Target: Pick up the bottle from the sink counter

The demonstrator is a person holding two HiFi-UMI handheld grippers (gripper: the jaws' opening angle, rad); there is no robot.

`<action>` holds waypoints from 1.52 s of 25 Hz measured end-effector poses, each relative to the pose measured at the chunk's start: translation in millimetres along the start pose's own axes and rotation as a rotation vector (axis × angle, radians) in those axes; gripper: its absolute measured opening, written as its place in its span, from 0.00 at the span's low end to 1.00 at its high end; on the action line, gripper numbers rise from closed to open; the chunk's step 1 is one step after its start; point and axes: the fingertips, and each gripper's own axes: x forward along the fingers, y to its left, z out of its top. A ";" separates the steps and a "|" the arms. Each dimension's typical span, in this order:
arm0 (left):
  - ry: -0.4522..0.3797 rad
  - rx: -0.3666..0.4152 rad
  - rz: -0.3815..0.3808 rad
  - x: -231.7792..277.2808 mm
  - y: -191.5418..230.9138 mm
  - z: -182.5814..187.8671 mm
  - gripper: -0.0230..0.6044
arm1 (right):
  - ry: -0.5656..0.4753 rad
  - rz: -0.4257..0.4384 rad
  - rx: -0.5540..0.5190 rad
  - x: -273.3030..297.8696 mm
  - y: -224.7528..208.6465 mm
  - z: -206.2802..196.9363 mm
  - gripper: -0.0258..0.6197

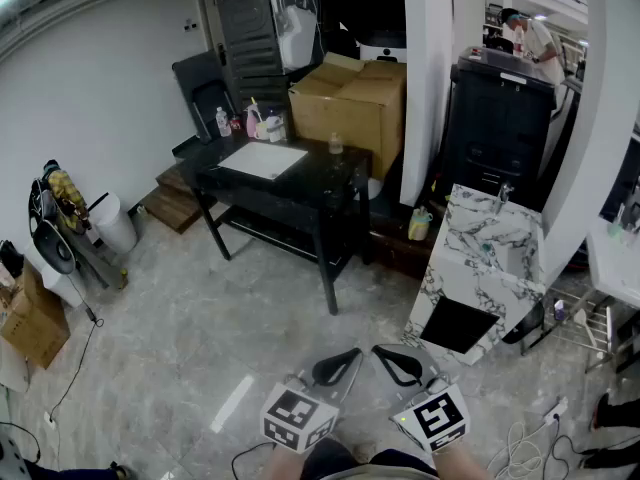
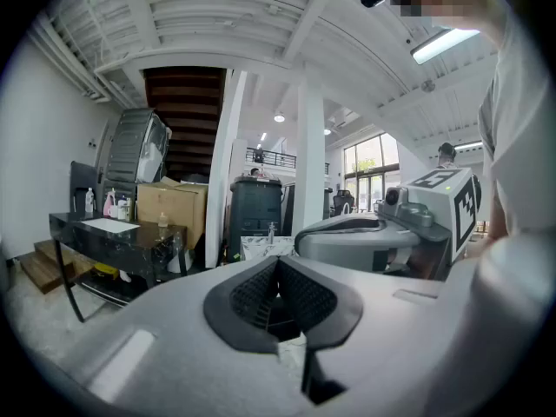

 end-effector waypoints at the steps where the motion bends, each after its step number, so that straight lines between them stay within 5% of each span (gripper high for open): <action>1: 0.002 -0.001 -0.002 1.5 -1.5 -0.6 0.05 | -0.010 -0.009 0.002 -2.2 -3.3 -0.1 0.04; 11: -0.021 -0.016 -0.009 5.4 -9.5 4.5 0.05 | -0.032 -0.022 0.021 -12.3 -11.4 2.9 0.04; 16: -0.003 -0.061 0.011 5.3 6.4 -10.5 0.05 | -0.083 0.033 0.154 -0.8 -9.7 3.5 0.04; 21: -0.038 -0.087 0.023 12.7 31.2 -5.4 0.05 | -0.073 0.013 0.142 21.5 -26.4 -3.1 0.04; 38: -0.064 -0.065 -0.061 85.2 222.5 36.6 0.05 | -0.086 0.062 0.119 219.3 -93.0 25.4 0.04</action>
